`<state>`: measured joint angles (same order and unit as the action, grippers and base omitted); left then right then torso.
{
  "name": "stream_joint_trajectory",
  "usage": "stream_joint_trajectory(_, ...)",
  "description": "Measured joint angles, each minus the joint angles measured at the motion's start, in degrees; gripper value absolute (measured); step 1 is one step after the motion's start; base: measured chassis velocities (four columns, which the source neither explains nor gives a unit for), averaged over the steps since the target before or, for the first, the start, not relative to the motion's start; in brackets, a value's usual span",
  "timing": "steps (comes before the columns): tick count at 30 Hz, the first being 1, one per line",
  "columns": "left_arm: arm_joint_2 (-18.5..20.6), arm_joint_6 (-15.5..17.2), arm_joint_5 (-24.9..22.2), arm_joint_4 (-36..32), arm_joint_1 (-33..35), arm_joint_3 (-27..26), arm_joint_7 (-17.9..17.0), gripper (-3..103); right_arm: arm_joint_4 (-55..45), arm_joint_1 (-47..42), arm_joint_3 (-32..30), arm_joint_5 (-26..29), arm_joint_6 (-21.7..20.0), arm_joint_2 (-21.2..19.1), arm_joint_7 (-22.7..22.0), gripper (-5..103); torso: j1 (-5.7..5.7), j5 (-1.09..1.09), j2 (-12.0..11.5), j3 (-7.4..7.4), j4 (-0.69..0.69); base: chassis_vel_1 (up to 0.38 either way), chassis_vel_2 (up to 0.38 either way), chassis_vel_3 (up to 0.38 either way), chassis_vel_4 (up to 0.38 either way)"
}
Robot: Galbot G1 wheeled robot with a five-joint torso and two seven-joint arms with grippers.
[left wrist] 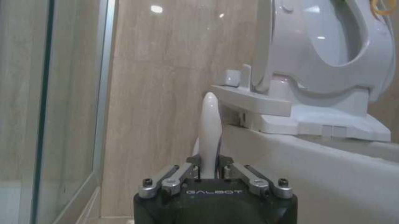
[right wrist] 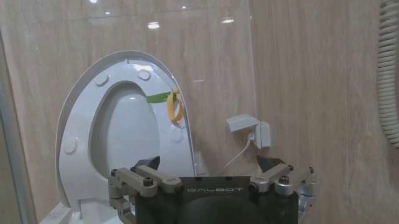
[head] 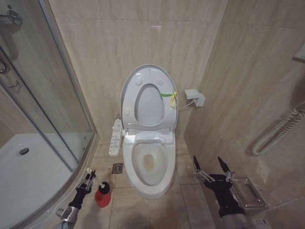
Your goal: Open the toilet lid, clean the toilet bowl with a toilet brush, close the toilet lid, and flush.
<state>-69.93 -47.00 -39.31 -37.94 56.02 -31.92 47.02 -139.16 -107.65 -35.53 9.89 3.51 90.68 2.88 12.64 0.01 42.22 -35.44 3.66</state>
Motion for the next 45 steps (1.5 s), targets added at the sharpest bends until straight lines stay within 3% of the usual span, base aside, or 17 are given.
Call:
stream_joint_trajectory(13,0.49,-0.02,4.49,-2.73,2.38,-1.45,-0.44,18,0.0,0.0,0.0,0.0,0.0,0.0,0.0,100,0.0,-0.03,0.0,0.0,0.01,0.0,0.0,0.0,0.0)
stream_joint_trajectory(38,0.28,0.04,5.5,-8.93,7.0,-5.76,1.25,18,0.0,0.0,0.0,0.0,0.0,0.0,0.01,100,0.0,-0.01,-0.01,0.0,-0.01,0.0,0.0,0.0,0.0)
stream_joint_trajectory(45,0.64,0.03,5.69,-7.19,6.28,-5.97,1.37,18,0.0,0.0,0.0,0.0,0.0,0.0,0.0,100,0.0,-0.01,-0.01,-0.01,0.0,0.0,0.0,0.0,0.0)
